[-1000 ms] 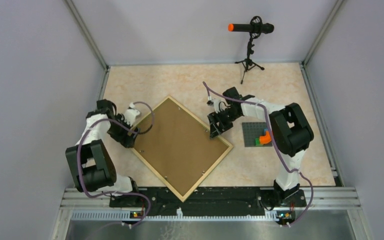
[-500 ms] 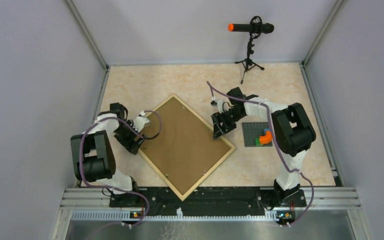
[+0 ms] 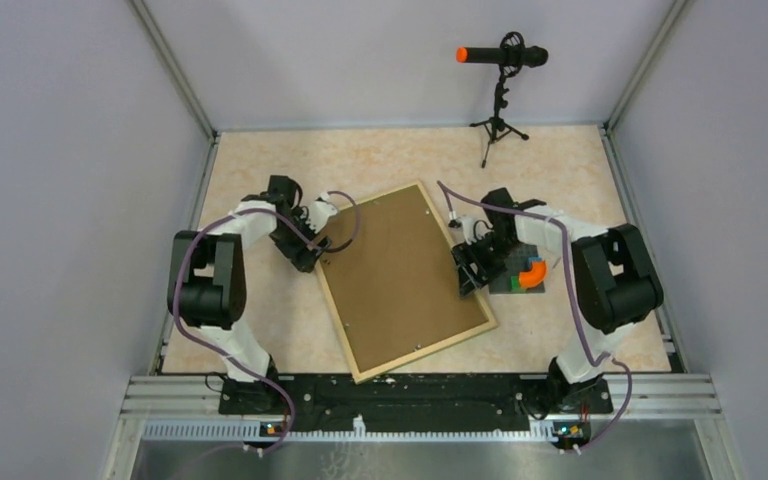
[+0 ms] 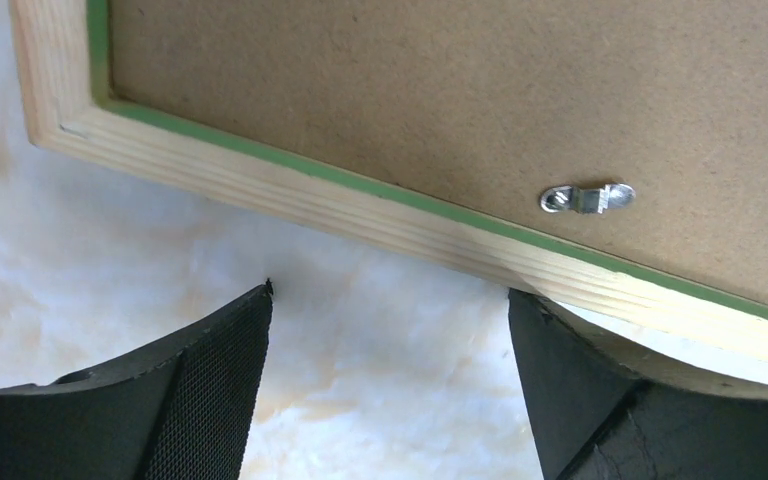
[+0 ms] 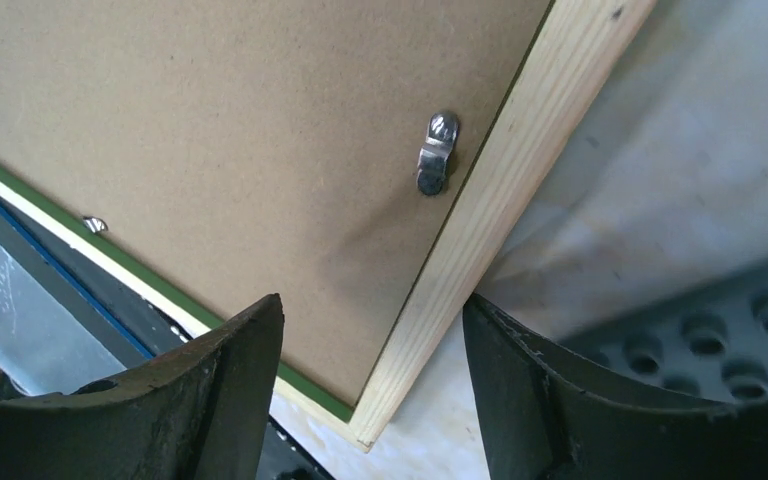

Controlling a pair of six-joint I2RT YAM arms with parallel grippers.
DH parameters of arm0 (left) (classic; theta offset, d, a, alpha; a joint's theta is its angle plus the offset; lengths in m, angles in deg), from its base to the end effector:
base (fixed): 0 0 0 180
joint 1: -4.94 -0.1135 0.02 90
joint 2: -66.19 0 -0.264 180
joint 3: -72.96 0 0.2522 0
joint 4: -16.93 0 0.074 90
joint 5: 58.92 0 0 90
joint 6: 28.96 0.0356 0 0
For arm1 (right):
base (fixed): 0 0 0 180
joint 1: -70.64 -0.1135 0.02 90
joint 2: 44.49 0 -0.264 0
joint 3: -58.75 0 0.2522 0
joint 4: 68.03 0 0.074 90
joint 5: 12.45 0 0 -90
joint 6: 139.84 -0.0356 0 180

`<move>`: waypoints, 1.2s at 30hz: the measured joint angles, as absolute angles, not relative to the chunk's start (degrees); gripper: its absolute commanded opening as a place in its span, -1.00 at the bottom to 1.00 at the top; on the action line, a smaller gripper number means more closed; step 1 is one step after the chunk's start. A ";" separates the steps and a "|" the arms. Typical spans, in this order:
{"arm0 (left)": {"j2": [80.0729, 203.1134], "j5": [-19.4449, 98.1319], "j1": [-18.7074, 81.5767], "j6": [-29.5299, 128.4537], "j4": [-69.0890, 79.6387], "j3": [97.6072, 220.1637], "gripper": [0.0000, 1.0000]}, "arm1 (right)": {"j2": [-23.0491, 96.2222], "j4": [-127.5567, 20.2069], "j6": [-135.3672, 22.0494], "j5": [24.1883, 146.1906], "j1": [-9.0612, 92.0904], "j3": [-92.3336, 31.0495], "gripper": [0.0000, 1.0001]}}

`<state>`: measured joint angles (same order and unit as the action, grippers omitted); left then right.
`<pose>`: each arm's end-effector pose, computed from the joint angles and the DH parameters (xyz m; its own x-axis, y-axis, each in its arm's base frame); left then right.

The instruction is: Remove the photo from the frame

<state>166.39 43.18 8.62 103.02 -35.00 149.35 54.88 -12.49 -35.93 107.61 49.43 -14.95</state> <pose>0.3231 -0.0283 0.1661 -0.6425 0.6967 -0.3190 0.7319 0.6813 0.0137 0.2791 0.1274 0.1611 -0.8019 -0.5344 -0.2673 -0.5947 0.6704 0.4438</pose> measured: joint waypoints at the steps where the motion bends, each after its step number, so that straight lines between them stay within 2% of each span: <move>1: 166.76 43.25 10.21 102.23 -33.76 149.57 0.83 | 54.46 -11.53 -35.56 107.31 50.33 -14.49 0.32; 5: 168.38 45.65 15.42 98.30 -30.15 151.25 0.83 | 54.14 -9.63 -34.25 106.83 55.46 -14.12 0.32; 12: 175.20 51.88 17.38 90.78 -27.53 159.90 0.83 | 53.39 -7.81 -32.72 104.66 59.40 -13.77 0.31; 19: 176.97 54.87 18.15 87.52 -26.96 162.33 0.97 | 53.15 -6.74 -31.58 103.00 60.71 -13.73 0.32; 27: 175.96 64.25 11.83 85.55 -30.02 161.24 0.97 | 53.76 -6.76 -32.96 104.18 59.37 -14.38 0.33; 32: 173.25 66.28 5.19 85.49 -33.56 160.17 0.97 | 54.07 -6.61 -33.57 107.55 58.22 -14.47 0.35; 36: 169.69 67.20 4.51 85.49 -34.67 159.55 0.97 | 53.70 -5.04 -33.51 108.81 59.11 -16.26 0.38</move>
